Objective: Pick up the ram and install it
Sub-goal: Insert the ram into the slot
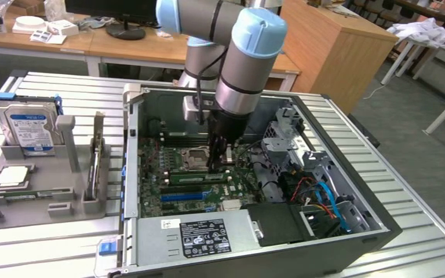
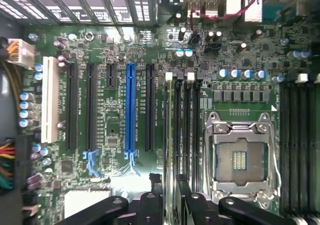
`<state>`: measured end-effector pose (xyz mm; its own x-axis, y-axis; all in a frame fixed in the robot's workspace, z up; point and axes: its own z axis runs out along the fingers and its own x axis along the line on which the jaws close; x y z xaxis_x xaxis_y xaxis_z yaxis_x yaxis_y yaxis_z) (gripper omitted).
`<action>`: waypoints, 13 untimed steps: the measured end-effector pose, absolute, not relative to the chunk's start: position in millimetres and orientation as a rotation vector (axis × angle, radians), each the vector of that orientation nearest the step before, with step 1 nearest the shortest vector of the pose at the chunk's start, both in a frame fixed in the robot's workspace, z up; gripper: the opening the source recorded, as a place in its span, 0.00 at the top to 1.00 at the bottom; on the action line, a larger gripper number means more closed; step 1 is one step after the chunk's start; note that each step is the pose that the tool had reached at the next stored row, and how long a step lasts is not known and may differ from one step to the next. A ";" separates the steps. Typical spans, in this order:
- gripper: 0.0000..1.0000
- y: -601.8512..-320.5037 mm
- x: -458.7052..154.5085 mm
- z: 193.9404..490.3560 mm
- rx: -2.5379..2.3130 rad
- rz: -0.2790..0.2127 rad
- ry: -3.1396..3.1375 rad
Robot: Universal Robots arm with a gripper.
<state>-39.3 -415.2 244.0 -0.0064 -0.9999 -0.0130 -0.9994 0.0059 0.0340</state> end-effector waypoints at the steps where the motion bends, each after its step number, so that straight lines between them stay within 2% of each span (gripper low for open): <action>1: 0.75 -415.2 -38.9 247.3 2.204 -0.052 -2.217; 13: 0.75 -415.2 -38.3 279.2 2.200 -0.045 -2.214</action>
<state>-38.3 -415.2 279.2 -0.0065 -1.0000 -0.0064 -0.9994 0.0063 0.0340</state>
